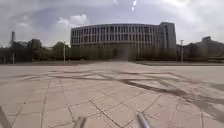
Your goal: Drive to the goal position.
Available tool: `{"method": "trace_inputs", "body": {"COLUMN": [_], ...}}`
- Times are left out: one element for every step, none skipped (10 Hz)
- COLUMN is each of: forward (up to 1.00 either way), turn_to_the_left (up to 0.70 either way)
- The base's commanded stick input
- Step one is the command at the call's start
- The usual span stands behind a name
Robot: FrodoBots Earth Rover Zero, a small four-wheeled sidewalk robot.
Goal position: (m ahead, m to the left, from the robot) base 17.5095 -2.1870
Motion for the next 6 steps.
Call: {"method": "trace_inputs", "body": {"forward": [1.0, 1.0, 1.0, 1.0, 1.0, 1.0], "turn_to_the_left": [0.0, 0.0, 0.0, 0.0, 0.0, 0.0]}}
